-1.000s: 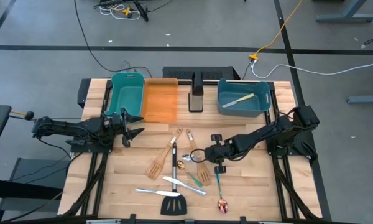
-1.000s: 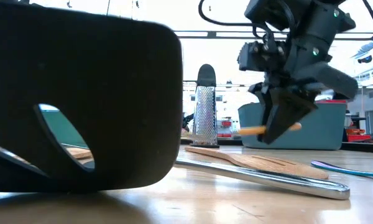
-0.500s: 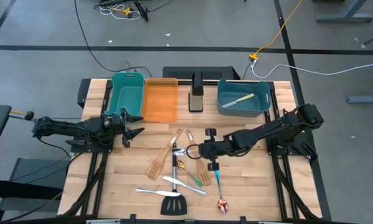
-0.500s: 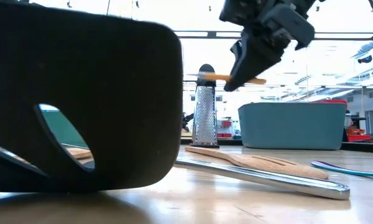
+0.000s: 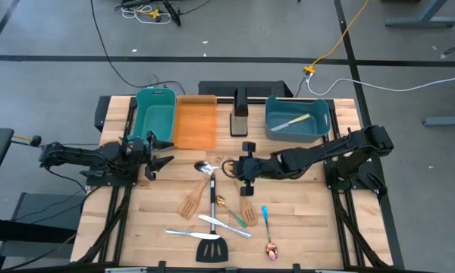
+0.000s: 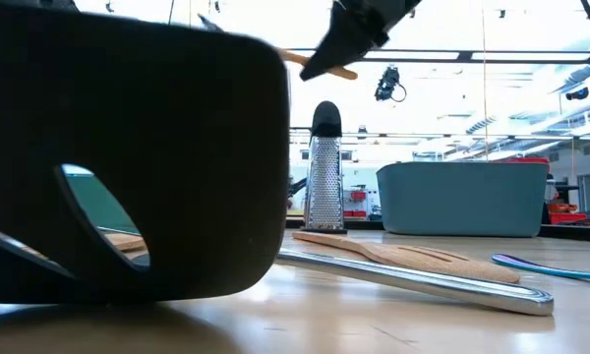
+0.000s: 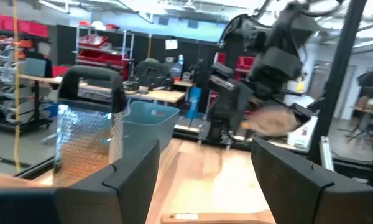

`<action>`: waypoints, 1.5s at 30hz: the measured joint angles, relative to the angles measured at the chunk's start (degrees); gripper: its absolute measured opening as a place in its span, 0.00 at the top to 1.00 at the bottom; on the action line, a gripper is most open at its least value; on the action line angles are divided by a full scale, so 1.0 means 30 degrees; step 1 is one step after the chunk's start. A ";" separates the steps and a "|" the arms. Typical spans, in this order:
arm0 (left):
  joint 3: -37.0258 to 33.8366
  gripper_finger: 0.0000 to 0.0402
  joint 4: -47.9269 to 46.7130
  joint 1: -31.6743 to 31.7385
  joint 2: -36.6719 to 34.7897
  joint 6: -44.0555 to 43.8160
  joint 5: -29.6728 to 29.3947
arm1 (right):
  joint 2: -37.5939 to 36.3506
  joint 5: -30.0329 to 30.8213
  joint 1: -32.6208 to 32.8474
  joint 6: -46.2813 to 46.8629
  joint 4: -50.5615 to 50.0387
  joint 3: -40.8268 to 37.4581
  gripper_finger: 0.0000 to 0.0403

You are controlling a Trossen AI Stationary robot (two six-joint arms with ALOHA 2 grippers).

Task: Pick & Place Kitchen Items
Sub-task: Put the orange spoon into the orange bin

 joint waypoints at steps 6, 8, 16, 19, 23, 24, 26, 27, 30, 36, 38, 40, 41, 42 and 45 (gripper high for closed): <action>0.0001 0.35 0.0627 0.0000 0.0006 -0.0002 -0.0075 | 0.0004 -0.0114 -0.0670 -0.0927 0.3071 0.0146 0.82; -0.0004 0.35 0.1074 -0.0004 0.0006 -0.0002 -0.0114 | 0.0007 -0.0124 -0.0863 -0.0993 0.3936 0.0146 0.82; -0.0004 0.35 0.3638 0.0000 0.0259 0.0167 -0.0150 | 0.0007 -0.0426 -0.1474 -0.1572 0.7075 0.0146 0.82; -0.0004 0.35 0.5271 0.0000 0.1210 0.0179 -0.0215 | 0.0007 -0.1067 -0.1722 -0.1697 0.7860 0.0146 0.82; 0.0528 0.35 0.6603 -0.0003 0.3581 0.0532 -0.0272 | 0.0007 -0.1258 -0.2064 -0.1697 0.8313 0.0146 0.82; 0.0923 0.35 0.6867 -0.0002 0.4388 0.0545 -0.0272 | 0.0015 -0.1258 -0.2144 -0.1697 0.8444 0.0146 0.82; 0.1839 0.35 0.7341 -0.0007 0.5987 0.0694 -0.0362 | 0.0015 -0.1277 -0.2268 -0.1671 0.8727 0.0146 0.82; 0.2313 0.35 0.7364 -0.0007 0.6812 0.0919 -0.0350 | 0.0015 -0.1439 -0.2311 -0.1657 0.8862 0.0146 0.82; 0.3907 0.35 0.7679 -0.0005 0.9350 0.1657 -0.0215 | 0.0015 -0.2125 -0.2441 -0.1376 0.9180 0.0146 0.82; 0.7318 0.35 0.8127 -0.0007 1.3860 0.3196 -0.0205 | 0.0015 -0.2227 -0.2477 -0.1507 0.9481 0.0146 0.82; 0.8339 0.35 0.8159 -0.0007 1.5125 0.3671 -0.0212 | 0.0015 -0.2227 -0.2477 -0.1638 0.9573 0.0146 0.82; 0.9124 0.35 0.8136 -0.0007 1.6258 0.4032 -0.0343 | 0.0015 -0.2220 -0.2477 -0.1735 0.9634 0.0146 0.82; 0.9463 0.35 0.8121 -0.0007 1.6745 0.4120 -0.0363 | 0.0015 -0.2220 -0.2477 -0.1803 0.9745 0.0146 0.82; 0.9781 0.35 0.8082 -0.0007 1.7219 0.4166 -0.0374 | 0.0015 -0.2220 -0.2477 -0.1835 0.9868 0.0146 0.82; 1.0575 0.35 0.8159 -0.0007 1.8391 0.4197 -0.0405 | 0.0015 -0.2242 -0.2470 -0.1844 0.9977 0.0146 0.82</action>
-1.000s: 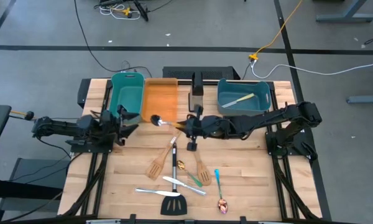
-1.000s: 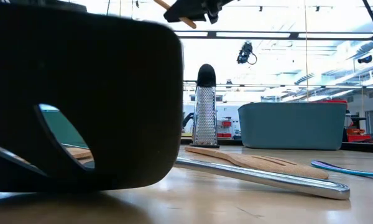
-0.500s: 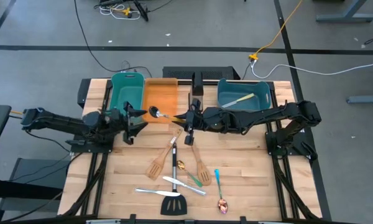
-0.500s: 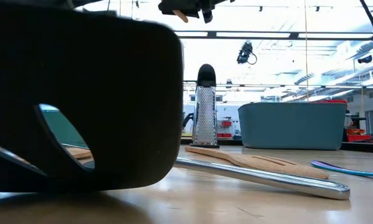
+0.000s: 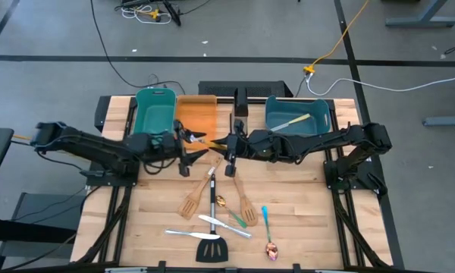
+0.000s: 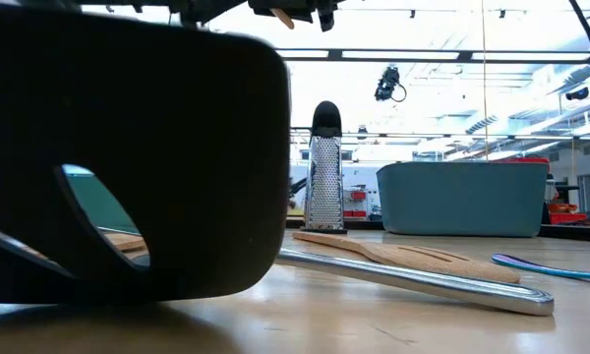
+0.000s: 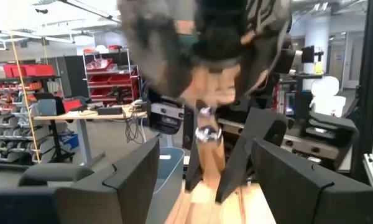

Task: Pick & Place Kitchen Items
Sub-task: Put the orange spoon into the orange bin

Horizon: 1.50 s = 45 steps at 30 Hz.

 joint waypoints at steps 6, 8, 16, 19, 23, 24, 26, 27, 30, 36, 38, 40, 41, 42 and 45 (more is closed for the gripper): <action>0.1347 0.36 0.0452 0.0092 0.1651 0.0216 0.0025 | 0.0000 -0.0297 0.0000 -0.0071 -0.0003 0.0000 0.82; 0.1685 0.38 0.0526 0.0207 0.1955 0.0304 0.0056 | 0.0000 -0.0424 0.0000 -0.0066 0.0016 0.0000 0.82; 0.1923 0.75 0.0338 0.0634 0.2234 -0.0199 0.1067 | 0.0000 -0.0295 0.0000 -0.0023 -0.0018 0.0000 0.82; 0.1923 0.88 0.0332 0.0634 0.2234 -0.0323 0.1543 | 0.0000 -0.0317 0.0009 -0.0290 -0.0042 -0.0007 0.82; 0.1923 0.88 0.0315 0.0634 0.2234 -0.0415 0.1569 | 0.0000 -0.0093 0.0007 -0.0287 -0.0045 -0.0007 0.80; 0.1930 0.88 0.0270 0.0634 0.2241 -0.0479 0.1487 | 0.0004 0.0041 0.0007 -0.0233 -0.0047 -0.0007 0.78; 0.1930 0.88 0.0117 0.0634 0.2241 -0.0531 0.1230 | 0.0015 0.0259 0.0007 -0.0149 -0.0060 -0.0015 0.75; 0.1930 0.88 0.0087 0.0634 0.2248 -0.0515 0.1068 | 0.0015 0.0296 0.0007 -0.0144 -0.0037 -0.0015 0.74; 0.1930 0.88 -0.0013 0.0650 0.2248 -0.0505 0.0861 | 0.0015 0.0350 0.0007 -0.0144 -0.0025 -0.0015 0.75; 0.1930 0.88 -0.0148 0.0941 0.2248 -0.0716 0.0800 | 0.0015 0.0785 0.0007 -0.0744 -0.0084 -0.0015 0.80; 0.1946 0.88 -0.0244 0.1080 0.2251 -0.0735 0.0828 | 0.0032 0.1258 0.0007 -0.0788 -0.0125 -0.0015 0.79; 0.1950 0.88 -0.0425 0.1263 0.2254 -0.0663 0.0641 | 0.0049 0.2030 0.0015 -0.0735 -0.0312 -0.0015 0.74; 0.1944 0.88 -0.0499 0.1362 0.2248 -0.0665 0.0531 | 0.0029 0.2448 0.0015 -0.0792 -0.0455 -0.0022 0.72; 0.1944 0.88 -0.0501 0.1466 0.2248 -0.0663 0.0533 | 0.0029 0.2785 0.0007 -0.0865 -0.0404 -0.0022 0.69; 0.1938 0.88 -0.0516 0.1803 0.2222 -0.0670 0.0494 | 0.0022 0.3806 -0.0004 -0.1024 -0.0559 -0.0022 0.64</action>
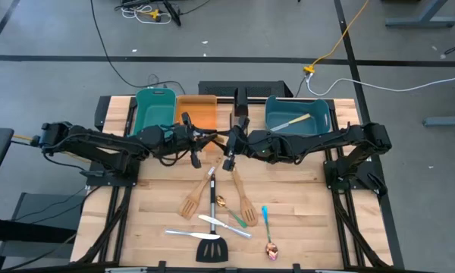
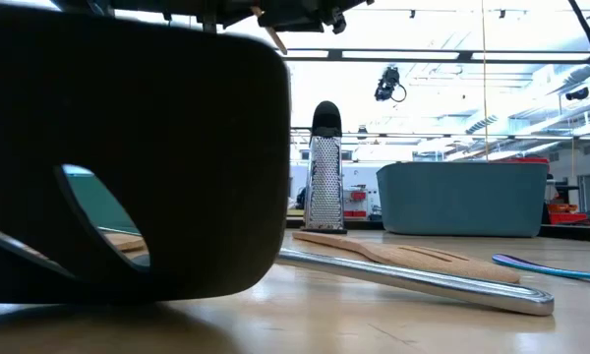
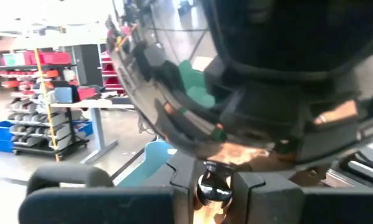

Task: Pick & Place Kitchen Items
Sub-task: Put the orange spoon into the orange bin

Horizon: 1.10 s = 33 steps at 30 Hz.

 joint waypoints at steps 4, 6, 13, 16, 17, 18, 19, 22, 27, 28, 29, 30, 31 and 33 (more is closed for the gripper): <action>0.0007 0.88 -0.0657 0.0562 -0.0155 -0.0270 -0.0043 | 0.0000 0.1059 0.0019 -0.0059 -0.0179 0.0000 0.61; -0.0011 0.88 -0.1270 0.0861 -0.0313 -0.0457 -0.0097 | 0.0000 0.1490 0.0005 -0.0187 -0.0228 0.0000 0.61; 0.0005 0.88 -0.1999 0.1798 -0.0968 -0.0863 -0.0293 | -0.0269 0.3242 0.0004 -0.0403 -0.1011 0.0000 0.64; -0.0021 0.88 -0.2683 0.2309 -0.1429 -0.1096 -0.0301 | -0.0513 0.3507 0.0004 -0.0019 -0.1450 0.0000 0.66; -0.0008 0.88 -0.2682 0.2499 -0.1442 -0.1151 -0.0384 | -0.0685 0.3458 0.0004 0.0079 -0.1828 0.0000 0.67; -0.0002 0.88 -0.2883 0.2701 -0.1474 -0.1238 -0.0482 | -0.0771 0.3471 0.0004 0.0182 -0.2076 -0.0007 0.67; -0.0008 0.88 -0.3222 0.2963 -0.1562 -0.1422 -0.0492 | -0.0817 0.3430 0.0012 0.0247 -0.2067 0.0000 0.68; -0.0001 0.88 -0.3627 0.3828 -0.1656 -0.2014 -0.0492 | -0.1074 0.3357 0.0029 0.0548 -0.2803 0.0000 0.69; -0.0015 0.88 -0.5038 0.5518 -0.1629 -0.3100 -0.0498 | -0.1086 0.3360 0.0182 0.0627 -0.3390 0.0000 0.71; -0.0015 0.88 -0.5361 0.5892 -0.1634 -0.3396 -0.0492 | -0.1090 0.3287 0.0227 0.0838 -0.3485 0.0000 0.71; -0.0015 0.88 -0.5719 0.6214 -0.1627 -0.3702 -0.0446 | -0.1093 0.3251 0.0283 0.0997 -0.3626 0.0000 0.72; -0.0015 0.88 -0.6019 0.6562 -0.1627 -0.4040 -0.0420 | -0.1093 0.3236 0.0337 0.1090 -0.3723 0.0000 0.72; -0.0015 0.88 -0.6185 0.6946 -0.1627 -0.4189 -0.0324 | -0.1086 0.3227 0.0410 0.1104 -0.3741 0.0000 0.72; -0.0015 0.88 -0.6549 0.7527 -0.1627 -0.4687 -0.0311 | -0.1086 0.3239 0.0565 0.1070 -0.3700 0.0000 0.73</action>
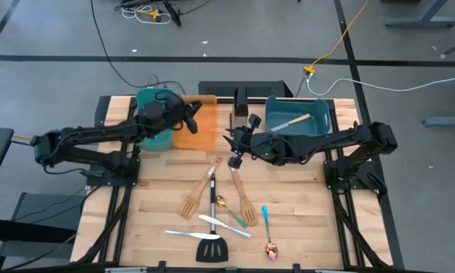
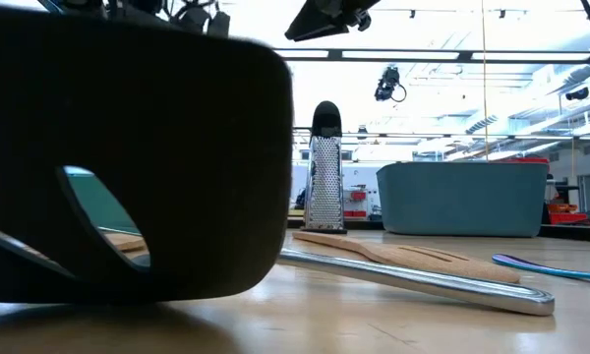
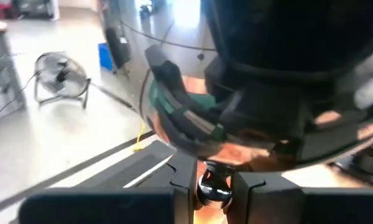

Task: Pick & Place Kitchen Items
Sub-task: Put the orange spoon into the orange bin

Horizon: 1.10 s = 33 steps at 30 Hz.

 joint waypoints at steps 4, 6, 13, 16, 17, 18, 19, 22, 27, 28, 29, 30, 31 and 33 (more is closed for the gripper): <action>0.0000 0.88 -0.1151 0.1166 0.0000 -0.0901 0.0040 | 0.0000 -0.0014 0.0176 0.0121 -0.0429 0.0000 0.73; 0.0000 0.88 -0.1839 0.1772 0.0000 -0.1403 0.0408 | 0.0000 -0.0020 0.0188 0.0412 -0.0709 0.0000 0.73; 0.0102 0.88 -0.3727 0.3893 0.0000 -0.3030 0.3110 | 0.0000 -0.0256 0.0161 0.0624 -0.0939 0.0000 0.74; 0.0843 0.88 -0.5627 0.4460 0.0115 -0.3356 0.3651 | 0.0000 -0.0546 0.0161 0.0855 -0.0944 0.0000 0.74; 0.1280 0.88 -0.6349 0.4539 0.0271 -0.3343 0.3652 | 0.0000 -0.0553 0.0161 0.0911 -0.0946 0.0000 0.74; 0.1709 0.88 -0.7233 0.4615 0.0445 -0.3347 0.3652 | 0.0000 -0.0553 0.0168 0.0918 -0.0946 0.0000 0.74; 0.2132 0.88 -0.8096 0.4685 0.0623 -0.3342 0.3665 | 0.0000 -0.0553 0.0167 0.0918 -0.0946 0.0000 0.74; 0.3690 0.88 -1.0045 0.4716 0.1464 -0.3329 0.3739 | 0.0000 -0.0553 0.0167 0.0918 -0.0946 0.0000 0.74; 0.6265 0.88 -1.3308 0.4707 0.3526 -0.3162 0.4521 | 0.0007 -0.1274 0.0161 0.1239 -0.1186 0.0000 0.74; 0.6681 0.88 -1.3810 0.4716 0.3986 -0.3122 0.4578 | 0.0007 -0.1424 0.0170 0.1375 -0.1277 0.0000 0.74; 0.7099 0.88 -1.4462 0.4716 0.4476 -0.3119 0.4570 | 0.0007 -0.1531 0.0176 0.1480 -0.1358 0.0000 0.74; 0.7481 0.88 -1.5058 0.4727 0.4956 -0.3116 0.4566 | 0.0007 -0.1566 0.0176 0.1486 -0.1419 0.0000 0.74; 0.7812 0.88 -1.5526 0.4763 0.5455 -0.3116 0.4573 | 0.0007 -0.1551 0.0183 0.1486 -0.1555 0.0000 0.74; 0.8369 0.88 -1.6388 0.4806 0.6387 -0.3060 0.4570 | 0.0012 -0.1551 0.0212 0.1486 -0.1759 0.0000 0.74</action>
